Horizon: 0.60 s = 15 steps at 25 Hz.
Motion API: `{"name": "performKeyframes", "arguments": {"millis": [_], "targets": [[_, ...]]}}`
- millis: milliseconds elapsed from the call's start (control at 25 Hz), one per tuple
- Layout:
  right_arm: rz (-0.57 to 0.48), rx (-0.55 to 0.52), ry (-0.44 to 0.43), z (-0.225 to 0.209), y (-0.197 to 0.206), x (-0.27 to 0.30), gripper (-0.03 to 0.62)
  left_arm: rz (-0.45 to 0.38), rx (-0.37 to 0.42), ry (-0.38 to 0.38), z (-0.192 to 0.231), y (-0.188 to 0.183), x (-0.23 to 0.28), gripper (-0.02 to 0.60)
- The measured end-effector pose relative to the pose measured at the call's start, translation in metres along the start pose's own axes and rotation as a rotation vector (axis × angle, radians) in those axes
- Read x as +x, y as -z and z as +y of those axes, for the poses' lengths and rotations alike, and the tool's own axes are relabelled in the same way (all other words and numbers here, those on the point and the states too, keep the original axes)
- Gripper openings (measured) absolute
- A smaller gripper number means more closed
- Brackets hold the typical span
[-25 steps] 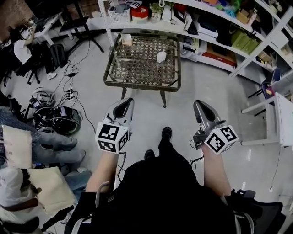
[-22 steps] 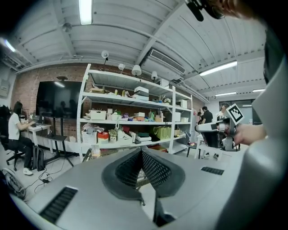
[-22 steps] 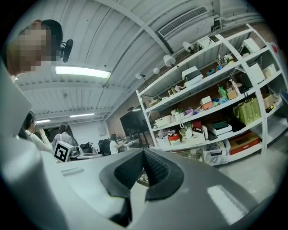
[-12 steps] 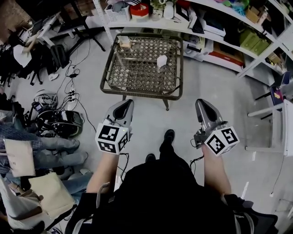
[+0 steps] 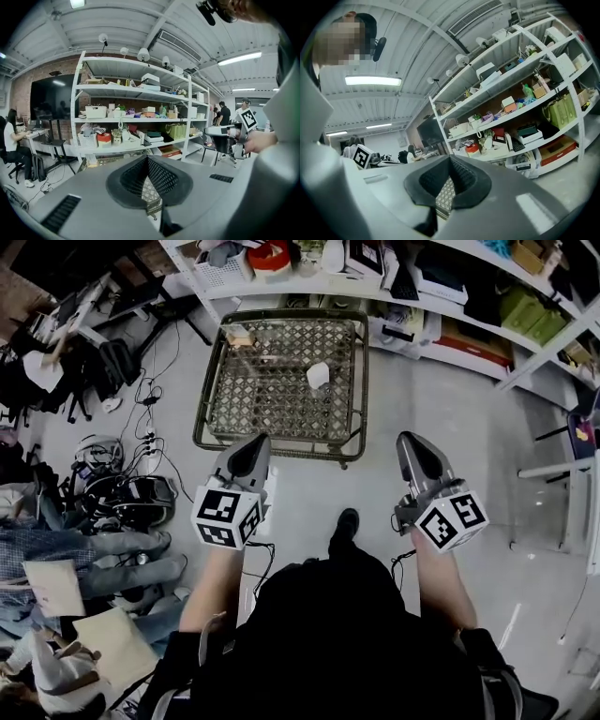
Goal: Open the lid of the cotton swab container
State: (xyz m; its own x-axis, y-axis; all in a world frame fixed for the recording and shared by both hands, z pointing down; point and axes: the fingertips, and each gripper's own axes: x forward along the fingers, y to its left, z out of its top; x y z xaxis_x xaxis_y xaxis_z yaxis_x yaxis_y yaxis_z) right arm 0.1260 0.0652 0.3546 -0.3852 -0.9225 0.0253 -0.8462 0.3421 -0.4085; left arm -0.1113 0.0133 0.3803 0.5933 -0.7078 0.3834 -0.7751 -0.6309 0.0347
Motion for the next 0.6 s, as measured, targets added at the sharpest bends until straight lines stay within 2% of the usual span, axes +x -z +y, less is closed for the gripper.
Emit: {"name": "performKeyframes", "arguments": {"millis": [320,600], "targets": [[-0.007,0.0,-0.06,-0.019,-0.019,0.024,0.009,-0.023,0.023,-0.024,-0.002,-0.026,0.025,-0.002],[0.011,0.01,-0.071,-0.022,-0.019,0.046,0.009,-0.02,0.015,-0.016,0.01,-0.03,0.04,-0.002]]}}
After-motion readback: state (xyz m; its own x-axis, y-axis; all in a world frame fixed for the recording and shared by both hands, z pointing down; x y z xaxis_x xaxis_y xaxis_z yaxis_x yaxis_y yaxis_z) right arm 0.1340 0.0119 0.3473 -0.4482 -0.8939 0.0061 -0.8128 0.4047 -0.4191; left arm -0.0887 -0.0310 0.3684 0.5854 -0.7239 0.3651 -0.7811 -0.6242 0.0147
